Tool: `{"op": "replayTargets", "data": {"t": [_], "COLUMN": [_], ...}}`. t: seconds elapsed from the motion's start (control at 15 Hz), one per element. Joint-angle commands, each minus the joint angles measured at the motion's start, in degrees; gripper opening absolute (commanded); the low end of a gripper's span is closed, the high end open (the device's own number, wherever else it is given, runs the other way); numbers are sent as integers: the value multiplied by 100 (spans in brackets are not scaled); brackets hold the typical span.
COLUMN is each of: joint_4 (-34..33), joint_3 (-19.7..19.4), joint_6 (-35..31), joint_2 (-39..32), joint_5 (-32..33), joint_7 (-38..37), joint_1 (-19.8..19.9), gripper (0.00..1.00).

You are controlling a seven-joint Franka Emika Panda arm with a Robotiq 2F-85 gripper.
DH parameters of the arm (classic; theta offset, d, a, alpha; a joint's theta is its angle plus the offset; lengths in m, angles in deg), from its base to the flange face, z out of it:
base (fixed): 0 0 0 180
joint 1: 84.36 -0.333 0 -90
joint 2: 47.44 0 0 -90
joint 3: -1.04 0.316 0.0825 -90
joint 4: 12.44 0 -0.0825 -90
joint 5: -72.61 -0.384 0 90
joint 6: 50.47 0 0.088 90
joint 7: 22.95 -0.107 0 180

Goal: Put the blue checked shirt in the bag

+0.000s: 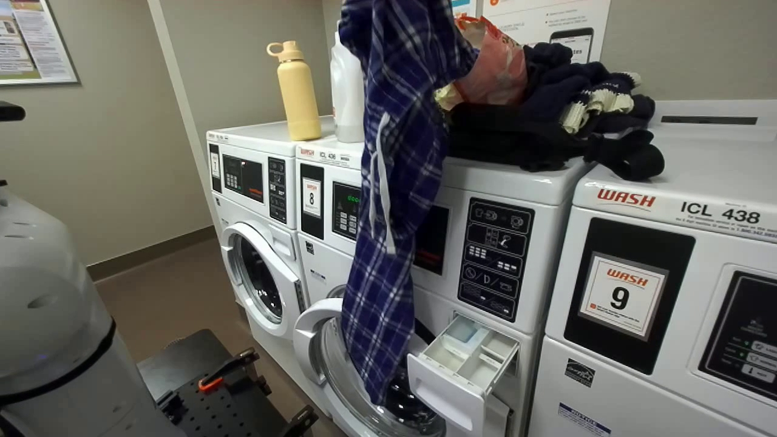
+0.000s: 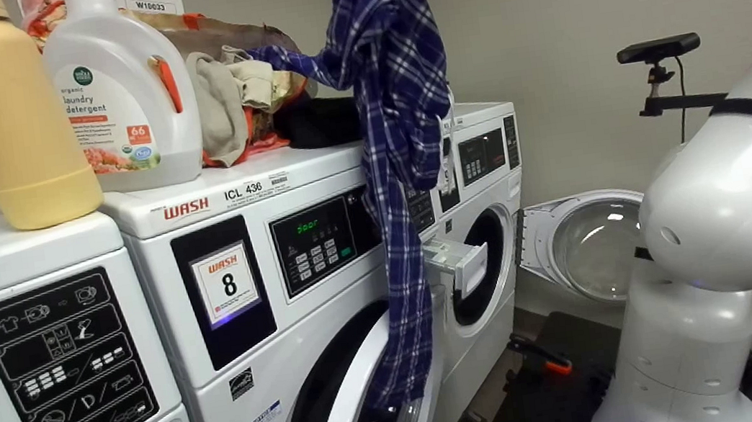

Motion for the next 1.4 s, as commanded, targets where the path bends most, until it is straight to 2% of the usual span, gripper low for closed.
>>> {"op": "replayTargets", "data": {"t": [0.0,0.33,0.67,0.87,1.27,1.33], "joint_4": [-687,-1220,-1932,-2555,-4001,-4133], "joint_3": [140,443,746,862,1054,943], "joint_6": [-655,-2016,-3055,-3321,-3225,-3245], "joint_2": [-327,-852,-1658,-2217,-3211,-3332], "joint_5": [-340,-337,-136,74,543,629], "joint_7": [-453,-842,-1341,-1683,-2176,-2238], "joint_1": [-270,-580,-591,-519,-438,-575], "gripper": [1,1,1,1,1,1]}}
